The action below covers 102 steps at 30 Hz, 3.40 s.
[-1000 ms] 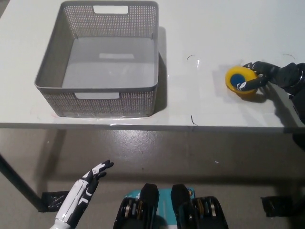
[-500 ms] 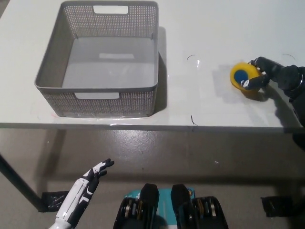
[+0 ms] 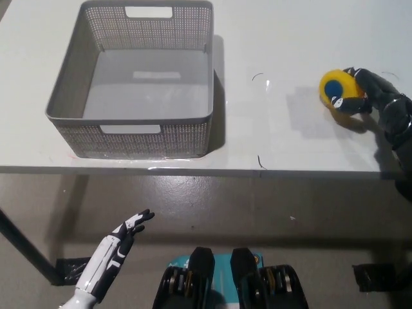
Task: Use the right hand to pick up a yellow duck toy and place it into a container on the left hand side
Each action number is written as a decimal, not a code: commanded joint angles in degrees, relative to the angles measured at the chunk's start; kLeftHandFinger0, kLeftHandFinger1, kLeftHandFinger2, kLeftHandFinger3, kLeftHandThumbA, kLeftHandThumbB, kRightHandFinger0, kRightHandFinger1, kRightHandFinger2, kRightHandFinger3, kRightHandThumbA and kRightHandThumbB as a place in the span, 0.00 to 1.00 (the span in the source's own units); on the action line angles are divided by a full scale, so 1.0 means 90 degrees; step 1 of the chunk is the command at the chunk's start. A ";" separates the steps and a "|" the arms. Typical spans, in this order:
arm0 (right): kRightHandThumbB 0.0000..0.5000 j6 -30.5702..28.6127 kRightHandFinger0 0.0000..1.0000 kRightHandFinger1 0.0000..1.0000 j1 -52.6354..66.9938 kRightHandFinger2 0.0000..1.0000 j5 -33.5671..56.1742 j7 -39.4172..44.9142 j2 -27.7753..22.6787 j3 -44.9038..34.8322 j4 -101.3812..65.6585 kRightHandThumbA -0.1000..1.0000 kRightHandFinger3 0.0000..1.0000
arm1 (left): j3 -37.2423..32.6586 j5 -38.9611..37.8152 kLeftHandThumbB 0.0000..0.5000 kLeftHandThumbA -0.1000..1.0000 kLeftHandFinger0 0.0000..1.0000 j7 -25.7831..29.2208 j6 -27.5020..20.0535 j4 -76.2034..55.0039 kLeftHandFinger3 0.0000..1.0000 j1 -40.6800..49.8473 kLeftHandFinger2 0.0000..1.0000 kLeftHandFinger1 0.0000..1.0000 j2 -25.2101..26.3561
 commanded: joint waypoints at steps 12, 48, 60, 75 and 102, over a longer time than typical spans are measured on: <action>0.27 -0.1253 0.00 0.49 -0.0645 0.85 0.0754 -0.0980 0.0039 -0.1024 -0.0678 0.00 0.93 | 0.0049 -0.0011 0.60 1.00 1.00 -0.0054 -0.0113 -0.0012 1.00 0.0010 1.00 1.00 0.0089; 0.29 -0.1152 0.00 0.40 -0.1754 0.78 0.0562 -0.1312 0.2724 -0.0980 -0.1177 0.00 0.84 | -0.0101 0.0104 0.81 1.00 1.00 -0.0116 0.0284 0.0009 1.00 -0.0079 1.00 1.00 0.0004; 0.29 -0.1063 0.00 0.40 -0.1275 0.78 0.0655 -0.1266 0.2779 -0.0969 -0.0582 0.00 0.84 | -0.0221 0.0143 0.78 1.00 1.00 -0.0241 0.0443 -0.0038 1.00 -0.0258 1.00 1.00 -0.0009; 0.89 -0.0425 1.00 1.00 -0.1152 1.00 0.0730 0.0304 0.2423 -0.0708 -0.0865 1.00 1.00 | -0.0243 0.0165 0.80 1.00 1.00 -0.0346 0.0487 -0.0053 1.00 -0.0321 1.00 1.00 0.0030; 0.86 0.1298 1.00 1.00 0.0857 1.00 0.1742 0.1506 0.0615 -0.1748 -0.7820 1.00 1.00 | -0.0266 0.0197 0.82 1.00 1.00 -0.0459 0.0570 -0.0091 1.00 -0.0142 1.00 1.00 0.0122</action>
